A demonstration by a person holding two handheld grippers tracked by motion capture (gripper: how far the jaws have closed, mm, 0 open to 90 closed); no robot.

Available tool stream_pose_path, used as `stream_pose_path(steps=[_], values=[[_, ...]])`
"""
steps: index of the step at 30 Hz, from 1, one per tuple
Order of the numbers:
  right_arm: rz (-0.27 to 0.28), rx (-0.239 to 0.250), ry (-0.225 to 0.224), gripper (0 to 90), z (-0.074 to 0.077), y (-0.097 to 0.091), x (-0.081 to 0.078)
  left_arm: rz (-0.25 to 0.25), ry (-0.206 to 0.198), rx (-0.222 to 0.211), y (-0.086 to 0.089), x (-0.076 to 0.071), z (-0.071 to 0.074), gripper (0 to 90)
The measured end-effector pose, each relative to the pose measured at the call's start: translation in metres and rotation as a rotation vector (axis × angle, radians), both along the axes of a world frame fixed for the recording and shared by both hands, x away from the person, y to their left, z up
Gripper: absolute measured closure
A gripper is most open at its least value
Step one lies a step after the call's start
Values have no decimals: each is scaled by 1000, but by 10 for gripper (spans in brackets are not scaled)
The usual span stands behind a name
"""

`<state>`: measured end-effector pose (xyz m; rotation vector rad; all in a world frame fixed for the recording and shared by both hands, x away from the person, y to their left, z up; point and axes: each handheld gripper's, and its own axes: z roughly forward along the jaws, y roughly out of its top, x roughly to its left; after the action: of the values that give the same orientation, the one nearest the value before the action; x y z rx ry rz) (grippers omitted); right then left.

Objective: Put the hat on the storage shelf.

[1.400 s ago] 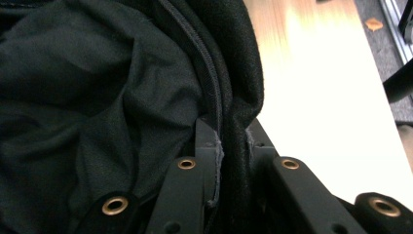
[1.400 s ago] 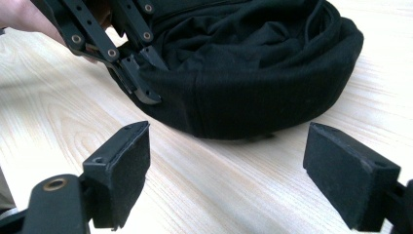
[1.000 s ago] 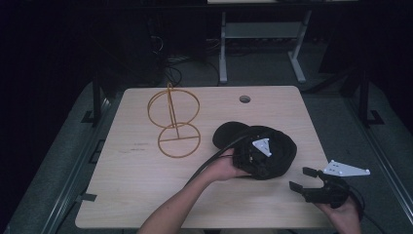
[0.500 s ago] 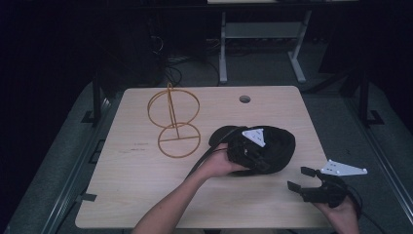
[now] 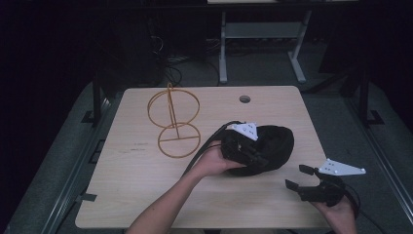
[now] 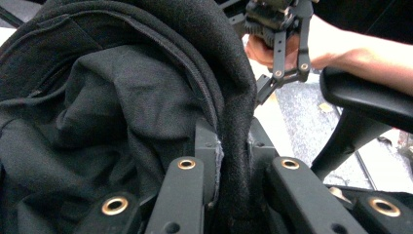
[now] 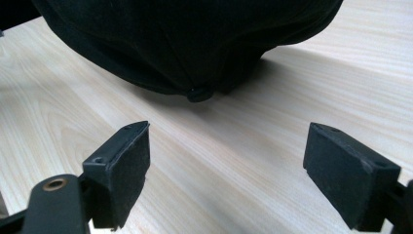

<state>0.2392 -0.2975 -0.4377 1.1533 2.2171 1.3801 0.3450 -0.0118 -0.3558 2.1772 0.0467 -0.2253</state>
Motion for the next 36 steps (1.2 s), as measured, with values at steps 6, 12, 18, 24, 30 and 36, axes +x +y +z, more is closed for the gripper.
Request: stream_pose_path(steps=[6,12,18,24,30,36], values=[[-4,29,-22,159,5,4,-2,8,5,-29,8,-1,7,805],[-6,41,-52,154,11,9,-3,8,8,-68,14,-4,15,805],[5,32,-86,150,16,18,-4,5,8,-105,20,-10,25,804],[27,24,-151,145,24,32,-4,0,3,-132,23,-13,32,804],[31,53,-182,146,27,44,-1,-1,0,-151,26,-15,37,804],[6,122,-193,155,27,49,3,-7,3,-163,27,-15,41,803]])
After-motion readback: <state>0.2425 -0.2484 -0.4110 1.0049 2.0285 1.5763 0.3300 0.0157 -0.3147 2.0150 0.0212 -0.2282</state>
